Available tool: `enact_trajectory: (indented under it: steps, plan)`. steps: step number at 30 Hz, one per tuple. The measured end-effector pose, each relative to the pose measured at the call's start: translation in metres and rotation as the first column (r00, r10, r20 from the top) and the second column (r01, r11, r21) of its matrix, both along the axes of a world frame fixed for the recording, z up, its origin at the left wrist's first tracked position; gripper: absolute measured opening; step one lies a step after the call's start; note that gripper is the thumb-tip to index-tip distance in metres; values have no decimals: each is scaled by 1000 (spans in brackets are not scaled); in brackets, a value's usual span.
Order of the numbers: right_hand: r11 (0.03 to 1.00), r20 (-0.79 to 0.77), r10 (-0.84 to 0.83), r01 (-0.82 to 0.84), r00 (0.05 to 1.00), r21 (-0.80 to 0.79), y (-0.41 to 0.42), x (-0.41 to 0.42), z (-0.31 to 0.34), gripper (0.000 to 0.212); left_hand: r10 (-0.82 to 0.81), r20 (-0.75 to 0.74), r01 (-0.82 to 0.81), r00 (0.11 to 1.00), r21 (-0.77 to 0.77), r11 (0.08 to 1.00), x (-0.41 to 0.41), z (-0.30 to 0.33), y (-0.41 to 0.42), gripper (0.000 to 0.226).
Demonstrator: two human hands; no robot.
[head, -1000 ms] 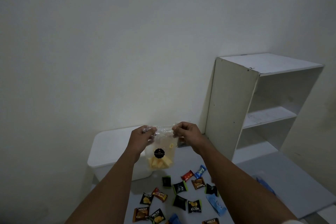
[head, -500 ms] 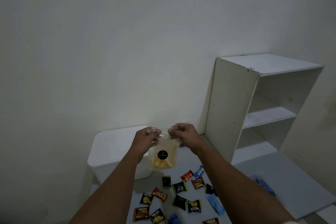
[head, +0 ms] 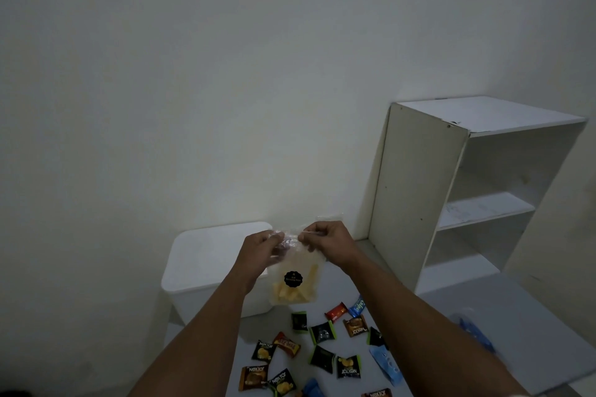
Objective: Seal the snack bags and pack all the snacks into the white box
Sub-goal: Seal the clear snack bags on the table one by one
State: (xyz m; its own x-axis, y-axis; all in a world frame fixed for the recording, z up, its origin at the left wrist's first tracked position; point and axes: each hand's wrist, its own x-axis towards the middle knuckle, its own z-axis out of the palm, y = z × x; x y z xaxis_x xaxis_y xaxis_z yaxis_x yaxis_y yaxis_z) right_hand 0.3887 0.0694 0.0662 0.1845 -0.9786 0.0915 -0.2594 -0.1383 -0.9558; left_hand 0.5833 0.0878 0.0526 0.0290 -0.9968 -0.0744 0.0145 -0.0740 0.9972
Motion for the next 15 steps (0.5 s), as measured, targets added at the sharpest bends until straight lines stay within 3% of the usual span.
enact_trajectory:
  steps: [7, 15]
  plan:
    - [997, 38, 1, -4, 999, 81, -4, -6, 0, 19, 37, 60, -34, 997, -51, 998, 5, -1, -2, 30]
    - [997, 73, -10, 4, 997, 76, -1, -11, -6, 22, 15, 24, -13, 1000, -61, 998, 3, -1, -5, 29]
